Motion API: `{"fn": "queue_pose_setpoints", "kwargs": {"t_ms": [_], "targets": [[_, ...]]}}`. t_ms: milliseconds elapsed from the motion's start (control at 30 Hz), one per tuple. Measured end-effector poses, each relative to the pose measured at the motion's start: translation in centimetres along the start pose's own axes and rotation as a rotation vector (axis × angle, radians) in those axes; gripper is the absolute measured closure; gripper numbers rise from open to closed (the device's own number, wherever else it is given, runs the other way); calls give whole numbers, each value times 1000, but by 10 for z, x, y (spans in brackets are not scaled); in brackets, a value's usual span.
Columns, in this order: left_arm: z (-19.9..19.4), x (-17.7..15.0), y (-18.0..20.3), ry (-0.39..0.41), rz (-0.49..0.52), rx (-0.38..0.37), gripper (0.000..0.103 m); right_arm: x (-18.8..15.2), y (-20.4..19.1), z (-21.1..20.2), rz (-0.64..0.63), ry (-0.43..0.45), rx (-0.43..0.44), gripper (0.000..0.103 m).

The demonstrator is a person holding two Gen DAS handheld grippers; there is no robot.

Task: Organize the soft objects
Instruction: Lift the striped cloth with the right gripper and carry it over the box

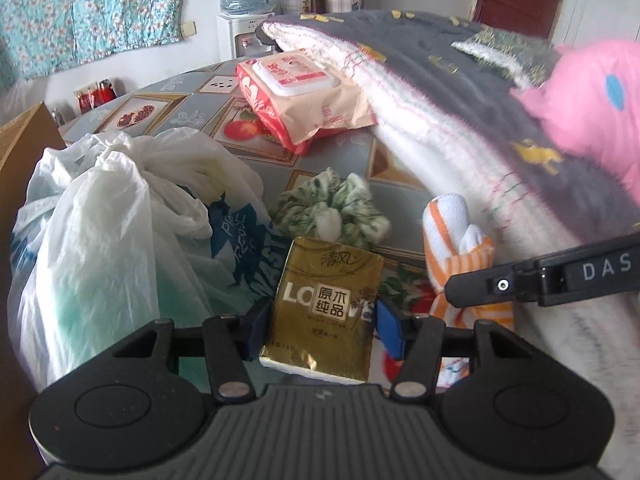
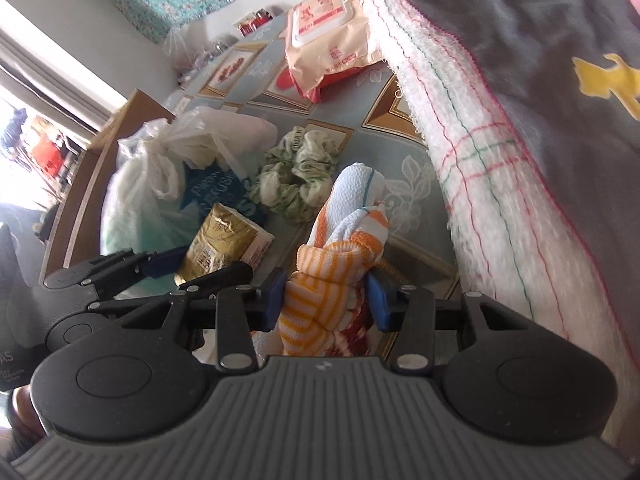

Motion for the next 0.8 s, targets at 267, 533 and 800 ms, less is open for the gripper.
{"fn": "queue_pose_setpoints", "kwargs": {"t_ms": [267, 533, 800], "targets": [[-58, -3, -5, 82, -100, -75, 47, -13, -33, -40, 6, 41, 128, 62], [-128, -10, -32, 209, -185, -47, 47, -23, -98, -61, -82, 43, 258, 61], [-182, -26, -87, 297, -285, 45, 47, -29, -187, -43, -212, -17, 353, 61]]}}
Point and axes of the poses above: each gripper's, at about its wrist camera, not at the fingertips, and z roughly the way its jaws point, y to its right, x to its top, the point moved 9 cm from there along z, roughly the way its jaws point, and after that the axes turned 4 degrees about z, right-handed, at the moved point
